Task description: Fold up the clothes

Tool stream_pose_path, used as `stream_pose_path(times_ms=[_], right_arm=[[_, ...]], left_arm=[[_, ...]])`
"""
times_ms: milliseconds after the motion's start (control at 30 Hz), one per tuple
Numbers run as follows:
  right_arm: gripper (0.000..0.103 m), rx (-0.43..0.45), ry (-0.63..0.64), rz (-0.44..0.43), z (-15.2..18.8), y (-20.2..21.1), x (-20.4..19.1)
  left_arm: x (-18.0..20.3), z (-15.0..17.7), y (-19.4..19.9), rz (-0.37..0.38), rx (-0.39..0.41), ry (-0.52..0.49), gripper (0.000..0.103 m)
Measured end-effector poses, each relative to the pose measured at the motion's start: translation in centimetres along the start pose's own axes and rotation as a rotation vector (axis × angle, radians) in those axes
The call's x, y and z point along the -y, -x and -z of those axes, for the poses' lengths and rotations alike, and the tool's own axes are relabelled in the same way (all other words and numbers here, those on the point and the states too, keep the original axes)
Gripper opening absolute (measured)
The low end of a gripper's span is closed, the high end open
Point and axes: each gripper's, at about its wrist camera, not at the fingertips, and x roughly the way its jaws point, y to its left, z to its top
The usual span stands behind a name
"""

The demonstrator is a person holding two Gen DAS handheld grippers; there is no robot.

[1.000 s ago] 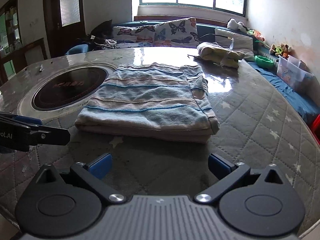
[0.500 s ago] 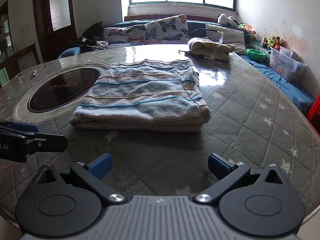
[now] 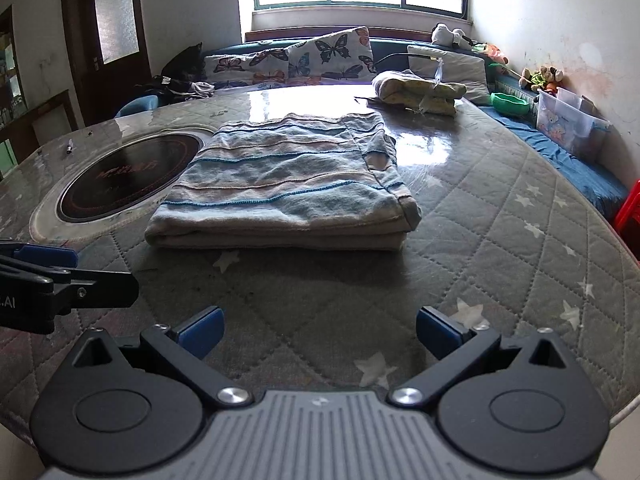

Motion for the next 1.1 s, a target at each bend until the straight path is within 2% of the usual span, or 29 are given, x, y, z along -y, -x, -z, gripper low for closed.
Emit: stream_pose_path(times_ms=[1100], right_arm=[[0.103, 0.021, -0.006, 0.013, 0.8, 1.3, -0.6]], left_arm=[[1.5, 1.2, 1.1, -0.022, 0.002, -0.023, 0.103]])
